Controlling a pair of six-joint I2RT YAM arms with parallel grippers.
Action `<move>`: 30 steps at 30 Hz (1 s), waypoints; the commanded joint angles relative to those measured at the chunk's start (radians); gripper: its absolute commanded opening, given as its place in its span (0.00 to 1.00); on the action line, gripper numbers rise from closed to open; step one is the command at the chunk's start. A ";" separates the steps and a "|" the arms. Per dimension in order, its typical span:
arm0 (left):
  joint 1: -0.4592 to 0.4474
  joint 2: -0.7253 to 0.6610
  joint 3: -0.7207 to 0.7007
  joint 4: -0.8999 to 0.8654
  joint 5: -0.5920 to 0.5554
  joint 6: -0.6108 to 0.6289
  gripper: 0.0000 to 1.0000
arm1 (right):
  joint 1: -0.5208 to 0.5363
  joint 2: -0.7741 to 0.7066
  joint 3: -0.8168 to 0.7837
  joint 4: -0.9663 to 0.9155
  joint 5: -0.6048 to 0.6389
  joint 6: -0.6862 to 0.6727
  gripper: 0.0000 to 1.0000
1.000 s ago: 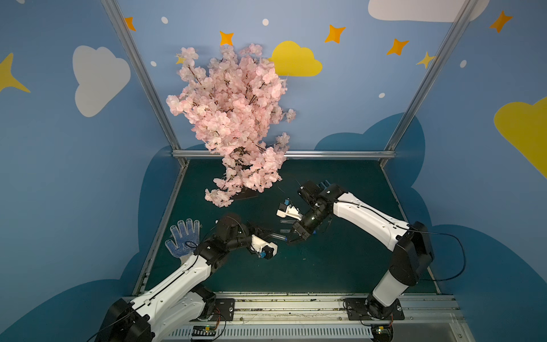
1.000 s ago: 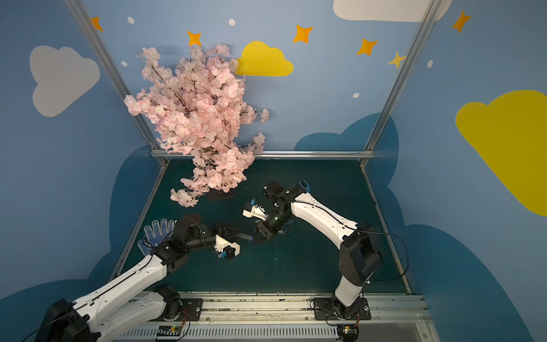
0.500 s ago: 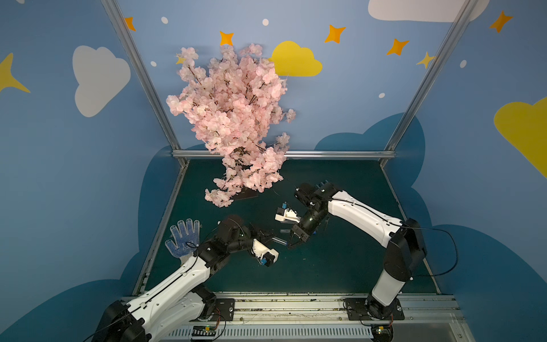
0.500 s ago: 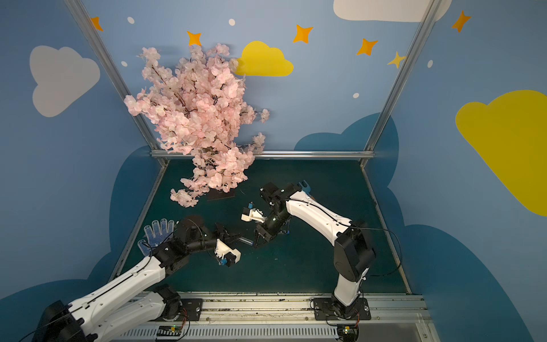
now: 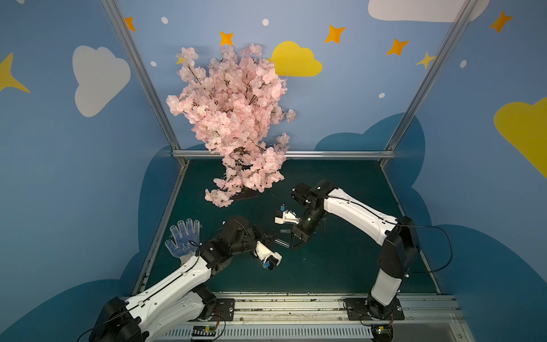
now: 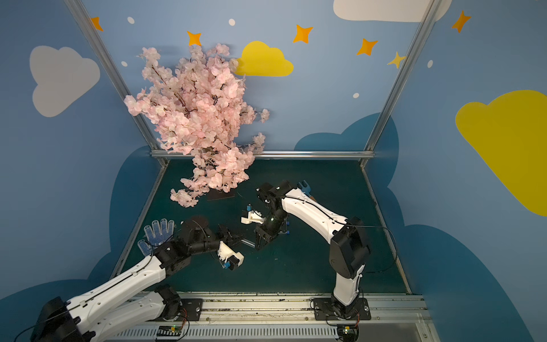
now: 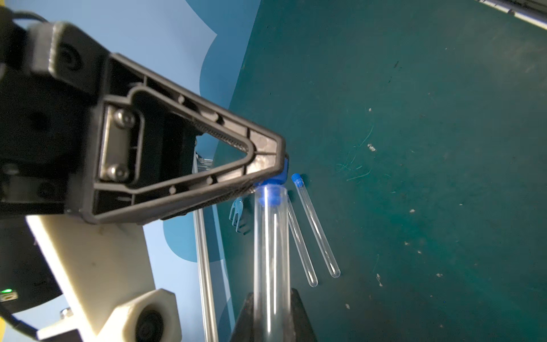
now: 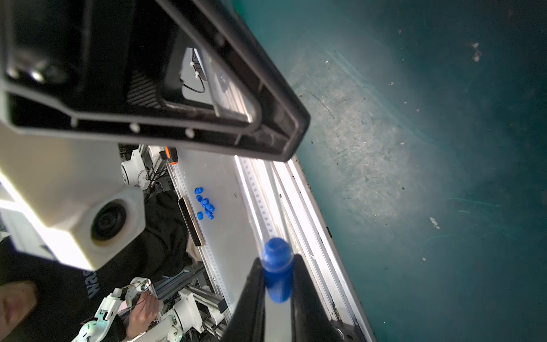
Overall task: Insert stoppers into test tubes
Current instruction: Insert the stopper into the test tube.
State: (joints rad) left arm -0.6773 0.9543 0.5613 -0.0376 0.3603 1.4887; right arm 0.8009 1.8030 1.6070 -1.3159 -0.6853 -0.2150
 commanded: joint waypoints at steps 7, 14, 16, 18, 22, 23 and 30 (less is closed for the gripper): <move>-0.040 0.092 0.085 -0.206 0.167 -0.102 0.02 | 0.036 -0.035 0.101 0.243 0.137 0.037 0.00; -0.040 0.115 0.117 -0.222 0.224 -0.162 0.02 | 0.097 -0.080 0.104 0.312 0.209 -0.008 0.00; -0.038 0.125 0.129 -0.236 0.238 -0.181 0.02 | 0.112 -0.097 0.097 0.346 0.226 -0.014 0.00; -0.038 0.134 0.136 -0.239 0.249 -0.200 0.02 | 0.122 -0.106 0.093 0.364 0.234 -0.028 0.00; -0.038 0.136 0.139 -0.239 0.250 -0.207 0.02 | 0.126 -0.123 0.080 0.394 0.210 -0.043 0.00; -0.038 0.134 0.137 -0.235 0.250 -0.201 0.02 | 0.124 -0.127 0.075 0.401 0.196 -0.044 0.00; -0.051 0.091 0.094 -0.093 0.266 -0.159 0.02 | 0.067 -0.073 0.092 0.410 -0.079 -0.024 0.00</move>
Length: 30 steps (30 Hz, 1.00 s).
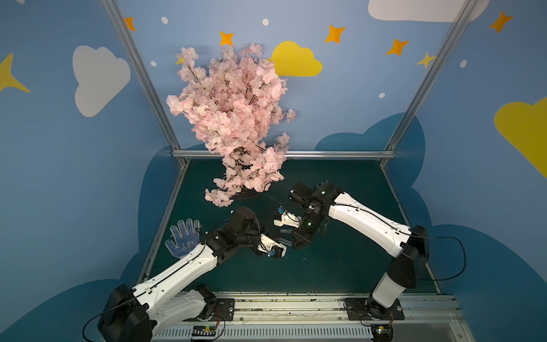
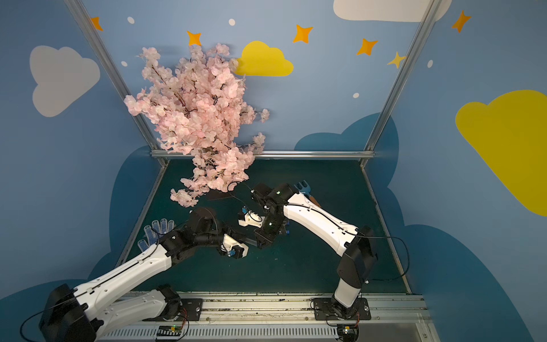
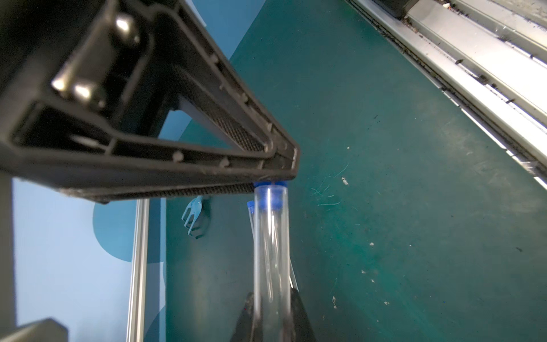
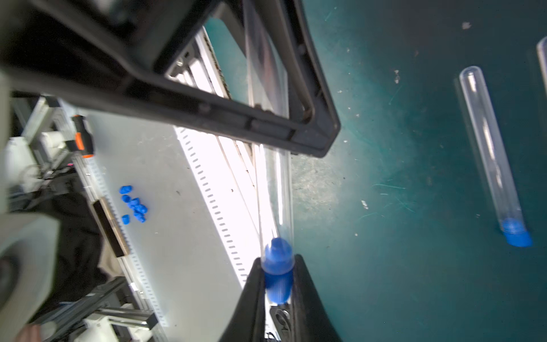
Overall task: Insert stoppers into test tubes
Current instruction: Insert the stopper into the test tube.
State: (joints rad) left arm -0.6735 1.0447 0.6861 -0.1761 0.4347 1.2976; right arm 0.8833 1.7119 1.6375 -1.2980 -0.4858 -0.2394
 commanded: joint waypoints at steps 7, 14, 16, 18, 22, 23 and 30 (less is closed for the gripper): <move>-0.069 -0.033 -0.061 0.159 0.201 0.066 0.02 | -0.079 0.105 0.084 0.422 -0.515 0.062 0.00; -0.094 -0.059 -0.087 0.241 0.198 0.071 0.02 | -0.107 0.181 0.118 0.437 -0.601 0.107 0.00; -0.099 -0.065 -0.092 0.253 0.197 0.068 0.02 | -0.115 0.189 0.120 0.447 -0.606 0.117 0.00; -0.099 -0.070 -0.094 0.244 0.192 0.065 0.02 | -0.118 0.189 0.115 0.449 -0.597 0.120 0.00; -0.099 -0.084 -0.108 0.199 0.130 0.063 0.02 | -0.130 0.158 0.083 0.452 -0.554 0.118 0.00; -0.098 -0.090 -0.117 0.189 0.109 0.062 0.02 | -0.134 0.146 0.066 0.461 -0.542 0.123 0.00; -0.090 -0.144 -0.168 0.157 0.072 0.031 0.02 | -0.156 0.106 -0.003 0.479 -0.509 0.134 0.00</move>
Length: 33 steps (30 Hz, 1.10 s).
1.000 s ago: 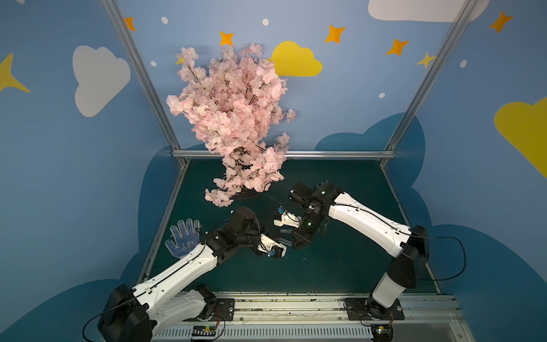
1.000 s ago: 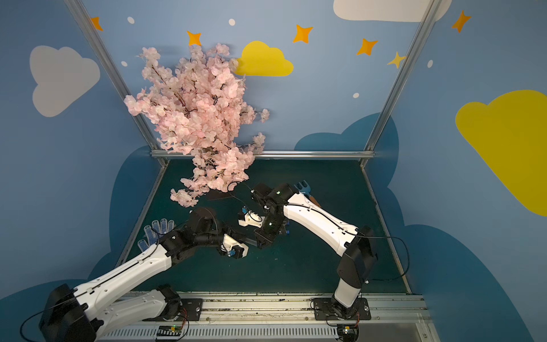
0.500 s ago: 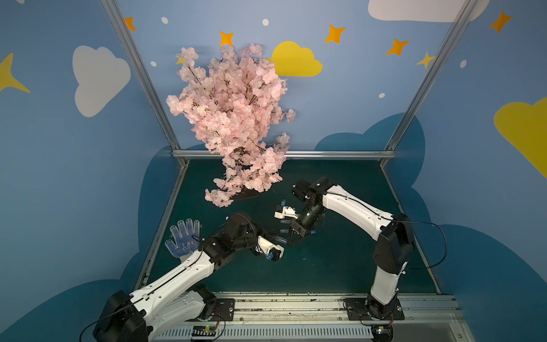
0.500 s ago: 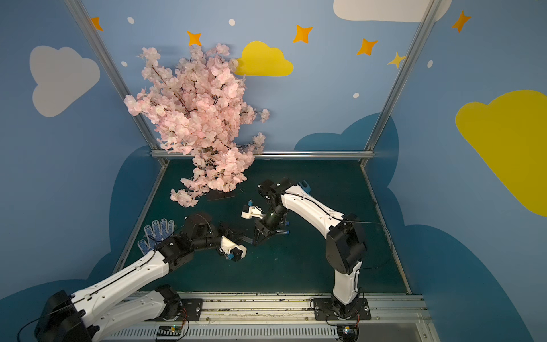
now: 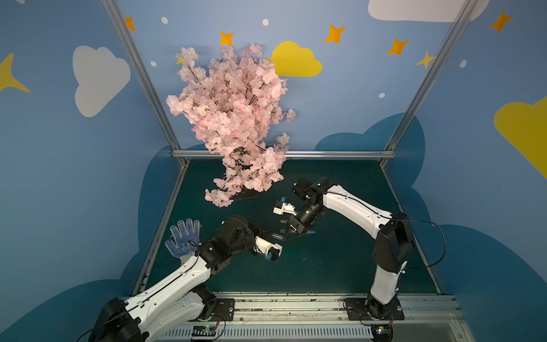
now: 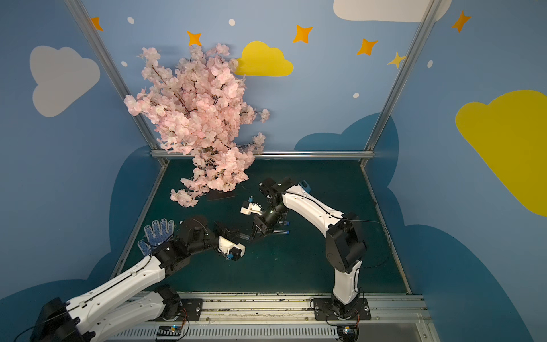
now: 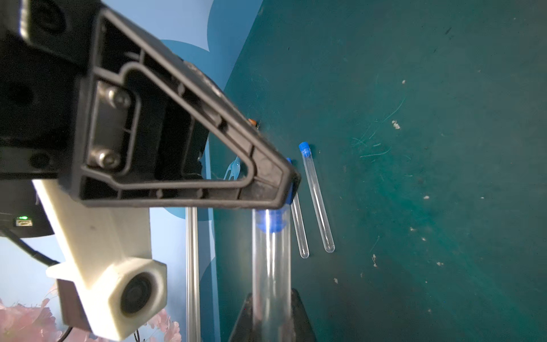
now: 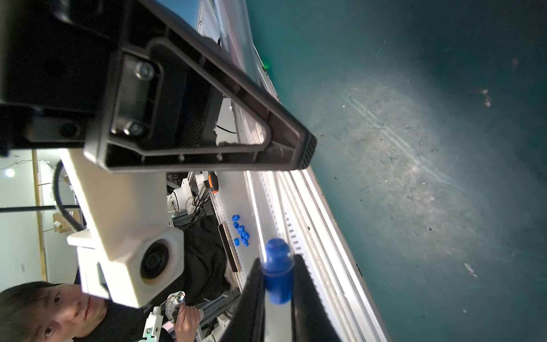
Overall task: Insert stoppers into test tubes
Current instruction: Insert the stopper into the test tube, then place the test tube at the center of the board.
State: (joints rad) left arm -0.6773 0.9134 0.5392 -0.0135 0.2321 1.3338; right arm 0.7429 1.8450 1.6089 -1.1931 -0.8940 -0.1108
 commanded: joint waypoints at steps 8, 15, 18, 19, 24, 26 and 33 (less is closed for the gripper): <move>-0.077 -0.002 -0.023 -0.072 0.202 0.064 0.02 | -0.016 -0.069 -0.009 0.374 -0.040 -0.001 0.39; -0.017 -0.016 -0.057 -0.087 0.149 0.043 0.02 | -0.031 -0.131 -0.069 0.411 0.001 0.045 0.66; 0.002 -0.027 -0.066 -0.081 0.149 -0.013 0.02 | -0.065 -0.187 -0.129 0.487 0.055 0.130 0.72; 0.007 -0.030 -0.068 -0.076 0.151 -0.041 0.02 | -0.074 -0.216 -0.160 0.521 0.091 0.166 0.71; 0.025 0.004 -0.043 -0.061 0.099 -0.279 0.02 | -0.099 -0.388 -0.377 0.686 0.257 0.370 0.58; 0.027 0.029 -0.021 -0.069 0.065 -0.376 0.02 | -0.097 -0.447 -0.477 0.742 0.306 0.462 0.52; 0.029 0.133 0.043 -0.075 -0.043 -0.634 0.02 | -0.025 -0.544 -0.657 0.842 0.340 0.663 0.46</move>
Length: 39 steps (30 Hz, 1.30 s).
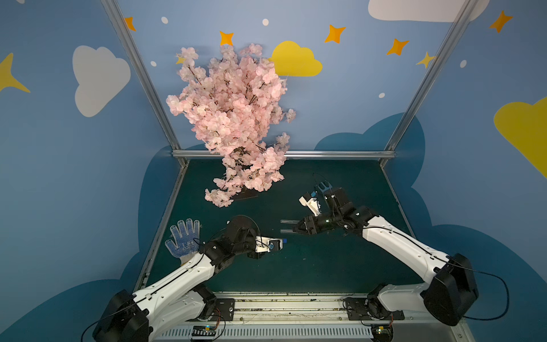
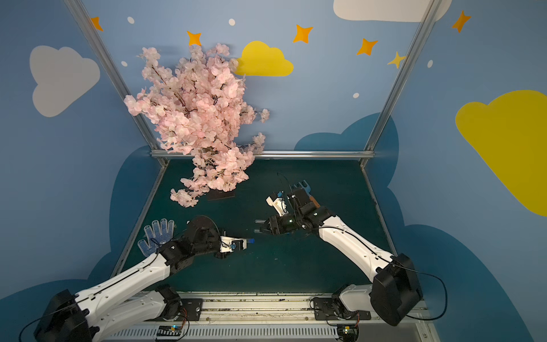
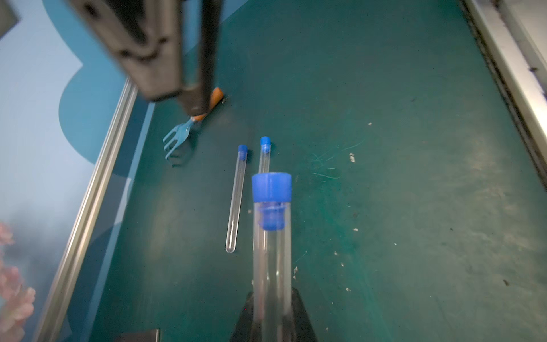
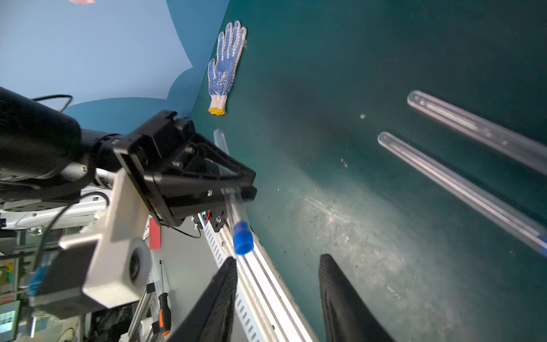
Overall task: Insert stoppers into test tubes
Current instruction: Place the test tube at the center of the board.
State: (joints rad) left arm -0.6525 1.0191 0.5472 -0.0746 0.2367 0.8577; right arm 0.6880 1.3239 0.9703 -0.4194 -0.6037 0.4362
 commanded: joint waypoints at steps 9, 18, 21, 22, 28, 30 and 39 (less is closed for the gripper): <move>-0.028 0.239 0.170 -0.212 0.018 -0.151 0.02 | -0.096 -0.188 -0.069 -0.148 0.310 0.110 0.50; -0.108 0.530 0.357 -0.239 0.066 -0.188 0.02 | -0.352 -0.346 -0.081 -0.262 0.327 0.019 0.50; -0.120 0.613 0.404 -0.211 0.054 -0.204 0.02 | -0.391 -0.366 -0.087 -0.263 0.306 0.003 0.50; -0.126 0.641 0.420 -0.213 0.050 -0.197 0.02 | -0.400 -0.371 -0.089 -0.263 0.297 -0.001 0.50; -0.147 0.751 0.489 -0.222 0.033 -0.176 0.02 | -0.423 -0.398 -0.108 -0.277 0.276 -0.019 0.49; -0.152 0.777 0.502 -0.211 0.026 -0.170 0.04 | -0.427 -0.404 -0.114 -0.278 0.268 -0.022 0.49; -0.163 0.854 0.531 -0.199 0.011 -0.121 0.19 | -0.438 -0.410 -0.101 -0.296 0.249 -0.028 0.48</move>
State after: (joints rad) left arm -0.8139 1.8549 1.0603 -0.2680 0.2516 0.7113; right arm 0.2550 0.9310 0.8635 -0.6888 -0.3412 0.4217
